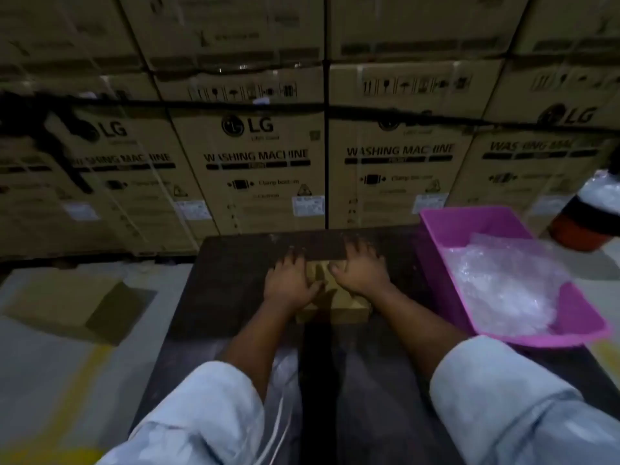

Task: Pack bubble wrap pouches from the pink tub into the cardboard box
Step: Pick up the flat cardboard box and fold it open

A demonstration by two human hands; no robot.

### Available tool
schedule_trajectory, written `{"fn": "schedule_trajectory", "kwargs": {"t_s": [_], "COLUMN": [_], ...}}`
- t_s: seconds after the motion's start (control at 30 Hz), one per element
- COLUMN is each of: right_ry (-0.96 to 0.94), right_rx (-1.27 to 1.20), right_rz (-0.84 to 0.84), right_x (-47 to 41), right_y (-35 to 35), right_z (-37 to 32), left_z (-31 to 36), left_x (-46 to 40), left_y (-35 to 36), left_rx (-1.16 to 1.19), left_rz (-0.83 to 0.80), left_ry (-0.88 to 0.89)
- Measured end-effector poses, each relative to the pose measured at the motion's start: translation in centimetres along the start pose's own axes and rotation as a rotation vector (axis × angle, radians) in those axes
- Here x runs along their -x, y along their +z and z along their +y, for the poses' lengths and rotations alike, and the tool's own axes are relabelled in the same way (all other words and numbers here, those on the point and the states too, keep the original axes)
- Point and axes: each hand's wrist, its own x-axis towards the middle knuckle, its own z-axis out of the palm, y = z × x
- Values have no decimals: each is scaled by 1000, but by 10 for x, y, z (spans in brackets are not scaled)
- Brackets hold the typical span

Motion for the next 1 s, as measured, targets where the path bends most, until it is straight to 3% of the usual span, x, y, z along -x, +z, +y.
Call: {"fn": "schedule_trajectory", "kwargs": {"t_s": [0.27,0.37,0.57,0.73,1.0], "right_ry": [49,99,165,392,628], "right_rx": [26,10,-109,-404,-887], "right_rz": [4,-81,-74,36,248], "right_x": [13,25,33,40,45], "right_y": [16,38,51,64,85], "right_z": [7,14,19,28,41], "left_z": [-5,-5,-1,0,-4], "left_x": [11,19,30,41,41], "left_y": [22,47,63,79,108], "left_rx": [0,59,443,760,1101], "left_rz": [-54,-118,-40,77,226], "left_ry": [-22,-44,-270,-532,-690]}}
